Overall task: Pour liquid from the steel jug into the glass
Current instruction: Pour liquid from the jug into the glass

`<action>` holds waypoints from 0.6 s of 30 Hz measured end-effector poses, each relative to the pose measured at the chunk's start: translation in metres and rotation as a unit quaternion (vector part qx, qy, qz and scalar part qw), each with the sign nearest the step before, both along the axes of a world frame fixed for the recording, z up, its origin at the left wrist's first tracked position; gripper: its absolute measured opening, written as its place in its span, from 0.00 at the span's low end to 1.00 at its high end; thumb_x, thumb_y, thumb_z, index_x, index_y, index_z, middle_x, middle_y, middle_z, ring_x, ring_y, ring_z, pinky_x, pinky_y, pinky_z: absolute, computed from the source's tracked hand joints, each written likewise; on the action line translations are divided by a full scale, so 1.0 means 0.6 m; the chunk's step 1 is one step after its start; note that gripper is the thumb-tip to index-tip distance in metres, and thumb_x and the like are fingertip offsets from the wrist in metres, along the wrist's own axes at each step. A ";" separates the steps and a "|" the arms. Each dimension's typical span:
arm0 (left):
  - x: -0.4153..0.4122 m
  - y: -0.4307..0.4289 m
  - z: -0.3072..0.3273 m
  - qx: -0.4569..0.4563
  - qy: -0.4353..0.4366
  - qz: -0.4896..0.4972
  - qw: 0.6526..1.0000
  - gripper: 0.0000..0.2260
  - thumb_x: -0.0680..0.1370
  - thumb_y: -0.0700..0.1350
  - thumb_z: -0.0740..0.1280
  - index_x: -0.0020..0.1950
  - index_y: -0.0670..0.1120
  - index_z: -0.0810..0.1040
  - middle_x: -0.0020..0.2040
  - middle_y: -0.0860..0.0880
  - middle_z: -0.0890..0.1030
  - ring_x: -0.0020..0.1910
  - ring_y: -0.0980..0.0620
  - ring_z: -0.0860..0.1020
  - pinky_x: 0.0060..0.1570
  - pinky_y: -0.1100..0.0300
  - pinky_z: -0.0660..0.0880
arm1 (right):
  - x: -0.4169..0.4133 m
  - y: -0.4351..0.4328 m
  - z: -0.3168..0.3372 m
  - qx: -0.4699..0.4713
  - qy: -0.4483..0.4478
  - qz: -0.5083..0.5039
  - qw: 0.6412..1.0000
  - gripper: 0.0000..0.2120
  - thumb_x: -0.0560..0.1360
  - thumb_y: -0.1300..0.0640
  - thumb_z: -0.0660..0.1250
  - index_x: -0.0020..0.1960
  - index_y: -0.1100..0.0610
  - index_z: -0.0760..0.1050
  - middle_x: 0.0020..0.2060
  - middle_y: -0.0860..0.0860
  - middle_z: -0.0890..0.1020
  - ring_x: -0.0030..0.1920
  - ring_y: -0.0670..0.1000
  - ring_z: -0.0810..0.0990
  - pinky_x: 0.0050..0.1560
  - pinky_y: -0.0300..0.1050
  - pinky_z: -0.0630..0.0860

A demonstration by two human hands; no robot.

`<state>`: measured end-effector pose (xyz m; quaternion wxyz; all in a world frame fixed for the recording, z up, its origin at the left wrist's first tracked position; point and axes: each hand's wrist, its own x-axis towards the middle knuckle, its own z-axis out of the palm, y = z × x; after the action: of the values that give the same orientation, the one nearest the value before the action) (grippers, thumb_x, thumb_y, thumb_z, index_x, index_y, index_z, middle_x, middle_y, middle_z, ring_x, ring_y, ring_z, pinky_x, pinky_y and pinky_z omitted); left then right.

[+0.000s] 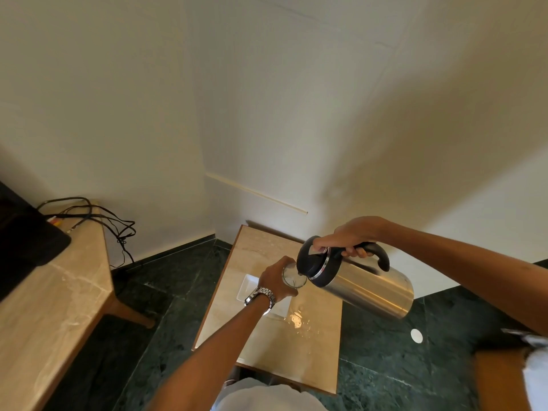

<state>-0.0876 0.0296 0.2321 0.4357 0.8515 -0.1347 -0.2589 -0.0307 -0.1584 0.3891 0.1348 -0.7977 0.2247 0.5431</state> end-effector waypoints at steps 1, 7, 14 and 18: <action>0.000 -0.001 0.000 -0.001 0.000 0.001 1.000 0.33 0.66 0.42 0.82 0.67 0.46 0.73 0.62 0.47 0.83 0.61 0.44 0.81 0.61 0.49 0.81 | 0.000 0.000 0.003 -0.002 0.000 0.001 1.000 0.24 0.73 0.34 0.66 0.42 0.56 0.78 0.23 0.48 0.71 0.20 0.44 0.65 0.23 0.33 0.70; -0.002 -0.002 0.001 -0.008 0.000 0.004 1.000 0.33 0.66 0.41 0.82 0.67 0.46 0.73 0.63 0.46 0.82 0.62 0.43 0.81 0.62 0.48 0.81 | -0.001 0.005 0.022 0.004 0.002 0.008 1.000 0.24 0.77 0.35 0.64 0.42 0.57 0.78 0.22 0.48 0.71 0.19 0.44 0.66 0.22 0.33 0.70; 0.000 -0.004 0.000 -0.010 0.005 0.002 1.000 0.33 0.66 0.41 0.82 0.67 0.46 0.73 0.62 0.46 0.83 0.61 0.43 0.81 0.61 0.47 0.81 | 0.004 0.008 0.020 -0.006 0.002 0.007 1.000 0.23 0.78 0.36 0.63 0.43 0.57 0.78 0.22 0.48 0.71 0.19 0.44 0.66 0.22 0.32 0.70; 0.002 -0.004 0.000 -0.007 0.006 -0.002 1.000 0.33 0.66 0.41 0.82 0.67 0.46 0.73 0.62 0.46 0.83 0.61 0.43 0.81 0.61 0.47 0.81 | 0.009 0.006 0.017 -0.013 0.001 0.012 1.000 0.24 0.77 0.35 0.63 0.43 0.57 0.77 0.21 0.48 0.71 0.18 0.44 0.66 0.21 0.33 0.70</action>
<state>-0.0865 0.0269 0.2320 0.4418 0.8467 -0.1357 -0.2637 -0.0256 -0.1548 0.3995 0.1179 -0.8016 0.2219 0.5425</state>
